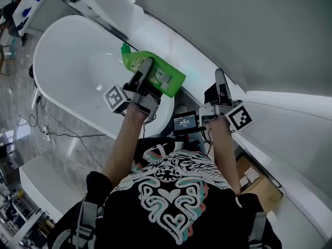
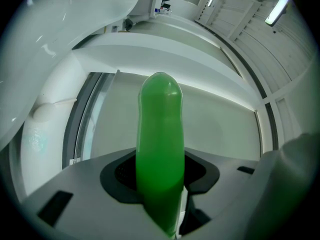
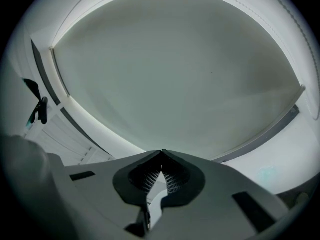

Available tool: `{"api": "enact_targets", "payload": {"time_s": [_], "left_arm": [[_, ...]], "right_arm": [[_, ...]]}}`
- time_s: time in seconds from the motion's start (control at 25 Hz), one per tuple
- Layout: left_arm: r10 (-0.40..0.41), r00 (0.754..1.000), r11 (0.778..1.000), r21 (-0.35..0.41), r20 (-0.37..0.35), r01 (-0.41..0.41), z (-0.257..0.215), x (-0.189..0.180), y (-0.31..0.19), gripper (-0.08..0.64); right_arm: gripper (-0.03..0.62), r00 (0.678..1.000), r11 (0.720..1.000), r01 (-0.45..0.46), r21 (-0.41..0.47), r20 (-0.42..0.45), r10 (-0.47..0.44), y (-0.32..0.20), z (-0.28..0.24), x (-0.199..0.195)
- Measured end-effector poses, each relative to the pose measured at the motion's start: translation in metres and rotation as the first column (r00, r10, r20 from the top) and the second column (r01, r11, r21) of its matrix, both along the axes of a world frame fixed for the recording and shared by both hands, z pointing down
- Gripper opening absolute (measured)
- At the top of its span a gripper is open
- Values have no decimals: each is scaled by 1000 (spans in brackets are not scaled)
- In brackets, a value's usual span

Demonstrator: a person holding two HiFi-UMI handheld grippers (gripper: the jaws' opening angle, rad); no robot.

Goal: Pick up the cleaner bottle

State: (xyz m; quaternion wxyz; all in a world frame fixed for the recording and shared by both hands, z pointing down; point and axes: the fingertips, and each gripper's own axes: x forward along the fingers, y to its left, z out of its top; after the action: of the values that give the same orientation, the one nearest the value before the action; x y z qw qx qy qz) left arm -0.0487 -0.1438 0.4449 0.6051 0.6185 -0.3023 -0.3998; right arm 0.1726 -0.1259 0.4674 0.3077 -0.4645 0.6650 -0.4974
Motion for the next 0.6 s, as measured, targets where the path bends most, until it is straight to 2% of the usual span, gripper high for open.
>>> {"api": "enact_targets", "payload": {"time_s": [0.6], "left_arm": [[-12, 1000, 1000, -8, -8, 12, 3, -2, 0, 192]], "right_arm": [[28, 1000, 1000, 11, -20, -21, -11, 2, 6, -2]]}}
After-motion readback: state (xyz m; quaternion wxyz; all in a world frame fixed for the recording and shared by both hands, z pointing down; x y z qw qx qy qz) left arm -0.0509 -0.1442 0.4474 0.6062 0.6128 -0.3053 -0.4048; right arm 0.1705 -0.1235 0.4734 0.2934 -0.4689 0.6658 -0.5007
